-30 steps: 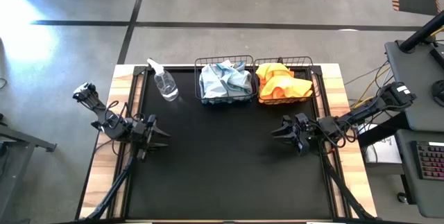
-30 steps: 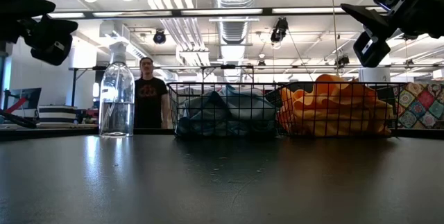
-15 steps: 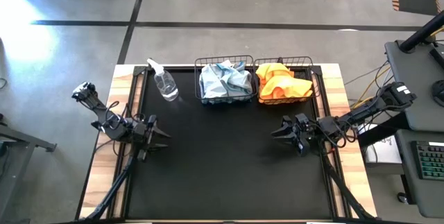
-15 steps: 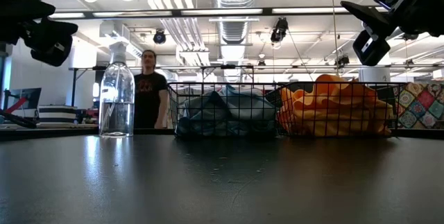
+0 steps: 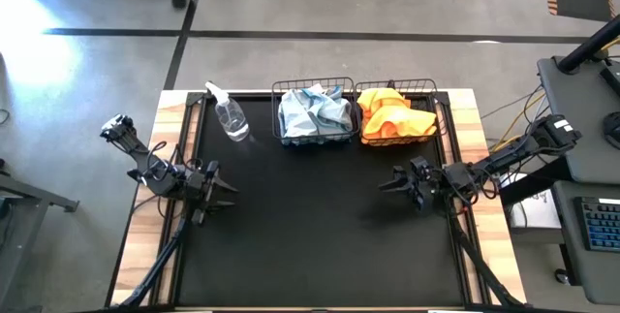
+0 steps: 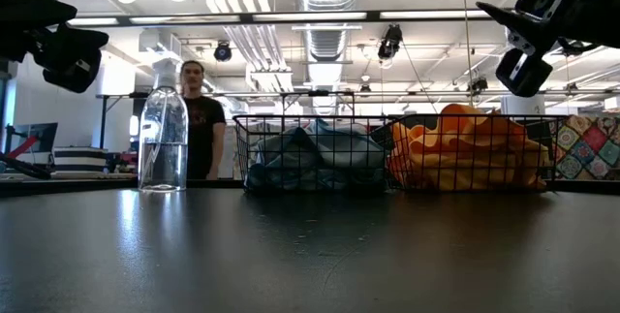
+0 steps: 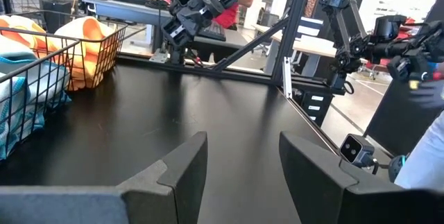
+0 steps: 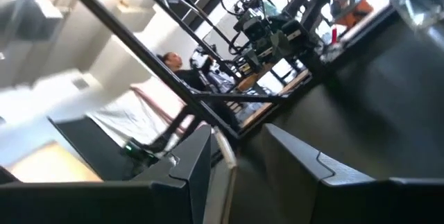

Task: Sort microfiber towel by color & place in baskets
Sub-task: Return to Home Position

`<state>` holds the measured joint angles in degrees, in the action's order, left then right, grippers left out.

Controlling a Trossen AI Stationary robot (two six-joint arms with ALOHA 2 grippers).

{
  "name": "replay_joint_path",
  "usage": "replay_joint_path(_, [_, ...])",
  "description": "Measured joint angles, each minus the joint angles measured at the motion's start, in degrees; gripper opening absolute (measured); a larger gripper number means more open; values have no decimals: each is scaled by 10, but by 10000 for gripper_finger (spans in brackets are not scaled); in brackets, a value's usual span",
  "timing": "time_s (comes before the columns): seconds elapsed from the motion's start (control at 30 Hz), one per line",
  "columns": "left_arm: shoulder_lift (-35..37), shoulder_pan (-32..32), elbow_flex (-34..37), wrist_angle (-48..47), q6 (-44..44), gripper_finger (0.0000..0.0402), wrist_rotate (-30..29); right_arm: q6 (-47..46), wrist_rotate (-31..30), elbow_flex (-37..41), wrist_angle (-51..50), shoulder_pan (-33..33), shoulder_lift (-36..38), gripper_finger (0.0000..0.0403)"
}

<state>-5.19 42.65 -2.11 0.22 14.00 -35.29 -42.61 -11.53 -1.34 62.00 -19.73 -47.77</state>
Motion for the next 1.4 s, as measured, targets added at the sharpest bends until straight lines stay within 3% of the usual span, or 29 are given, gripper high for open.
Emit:
replay_joint_path(0.13, [0, 0, 0, 0, 0, 165, 0, -46, 0, 0, 0, 0, 0, 124])
replay_joint_path(0.4, [0, 0, 0, 1, 0, 165, 0, -24, 0, -1, -5, 0, 0, 134])
replay_joint_path(0.63, [0, 0, 0, 1, 0, 165, -1, 105, 1, -1, -27, 0, 10, 130])
replay_joint_path(0.97, [0, 0, 0, 2, 0, 165, -3, 291, 0, -1, -116, 0, 147, 124])
replay_joint_path(1.4, [0, 0, 0, 2, 0, 165, -2, 296, 0, 0, -281, 0, 298, 132])
